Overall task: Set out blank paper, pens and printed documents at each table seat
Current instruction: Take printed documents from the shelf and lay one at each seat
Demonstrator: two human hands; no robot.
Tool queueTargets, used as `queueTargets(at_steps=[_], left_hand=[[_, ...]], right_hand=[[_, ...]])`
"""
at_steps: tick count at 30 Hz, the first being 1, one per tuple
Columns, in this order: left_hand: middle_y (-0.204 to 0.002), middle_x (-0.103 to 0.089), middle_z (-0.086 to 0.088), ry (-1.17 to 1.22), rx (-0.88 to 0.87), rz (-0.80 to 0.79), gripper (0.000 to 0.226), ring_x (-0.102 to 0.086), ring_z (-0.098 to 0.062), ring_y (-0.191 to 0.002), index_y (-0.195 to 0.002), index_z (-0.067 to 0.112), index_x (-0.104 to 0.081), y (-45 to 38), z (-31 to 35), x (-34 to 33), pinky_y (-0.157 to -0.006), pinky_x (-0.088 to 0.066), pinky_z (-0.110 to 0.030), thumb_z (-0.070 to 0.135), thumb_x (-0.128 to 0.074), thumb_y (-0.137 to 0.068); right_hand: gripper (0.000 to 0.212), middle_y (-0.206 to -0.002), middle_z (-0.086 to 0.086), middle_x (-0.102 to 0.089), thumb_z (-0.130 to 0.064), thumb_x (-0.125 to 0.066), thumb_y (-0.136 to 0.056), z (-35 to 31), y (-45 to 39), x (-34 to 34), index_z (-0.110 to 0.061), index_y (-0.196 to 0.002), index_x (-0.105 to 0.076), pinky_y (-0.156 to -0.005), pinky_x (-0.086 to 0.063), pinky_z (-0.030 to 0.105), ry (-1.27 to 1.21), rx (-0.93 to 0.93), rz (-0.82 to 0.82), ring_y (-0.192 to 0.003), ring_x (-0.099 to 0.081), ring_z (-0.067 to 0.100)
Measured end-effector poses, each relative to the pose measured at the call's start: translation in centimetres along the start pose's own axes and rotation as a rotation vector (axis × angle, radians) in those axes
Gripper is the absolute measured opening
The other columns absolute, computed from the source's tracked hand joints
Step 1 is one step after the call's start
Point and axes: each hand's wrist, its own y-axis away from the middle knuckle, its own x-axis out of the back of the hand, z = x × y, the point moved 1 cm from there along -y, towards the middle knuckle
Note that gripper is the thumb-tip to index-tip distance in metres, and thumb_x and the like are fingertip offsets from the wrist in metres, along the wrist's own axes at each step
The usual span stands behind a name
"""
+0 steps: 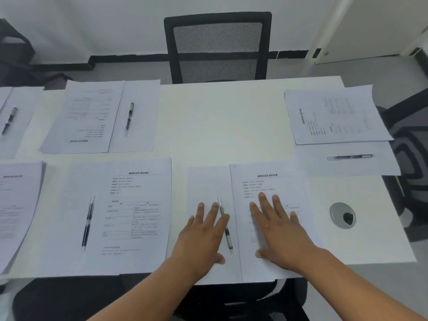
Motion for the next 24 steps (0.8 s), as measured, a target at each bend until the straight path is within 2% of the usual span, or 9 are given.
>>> queueTargets(at_steps=[14, 19, 24], left_hand=[[-0.182, 0.009, 0.000, 0.021, 0.023, -0.009, 0.113, 0.009, -0.037, -0.169, -0.171, 0.029, -0.007, 0.0, 0.5, 0.5, -0.131, -0.028, -0.051, 0.050, -0.084, -0.091], [-0.182, 0.006, 0.004, 0.031, 0.016, 0.009, 0.110, 0.008, -0.031, -0.169, -0.169, 0.029, -0.011, 0.2, 0.2, 0.9, -0.126, -0.037, -0.048, 0.053, -0.084, -0.090], [-0.182, 0.006, 0.006, 0.053, 0.030, 0.033, 0.111, 0.007, -0.022, -0.170, -0.170, 0.029, -0.010, 0.4, -0.4, 1.0, -0.115, -0.052, -0.048, 0.055, -0.083, -0.090]], right_hand=[[0.124, -0.171, 0.003, 0.042, -0.050, -0.075, -0.096, -1.6, -0.9, 0.4, -0.027, -0.169, 0.021, -0.129, -0.011, 0.068, -0.012, -0.016, 0.019, -0.160, 0.032, 0.037], [0.124, -0.171, 0.002, 0.042, -0.049, -0.076, -0.095, -1.5, -0.9, 0.4, -0.028, -0.169, 0.021, -0.129, -0.010, 0.068, -0.022, -0.011, 0.014, -0.160, 0.032, 0.036], [0.123, -0.171, 0.001, 0.042, -0.049, -0.076, -0.096, -1.2, -0.9, 0.2, -0.028, -0.169, 0.021, -0.130, -0.009, 0.069, -0.027, -0.006, 0.019, -0.160, 0.033, 0.035]])
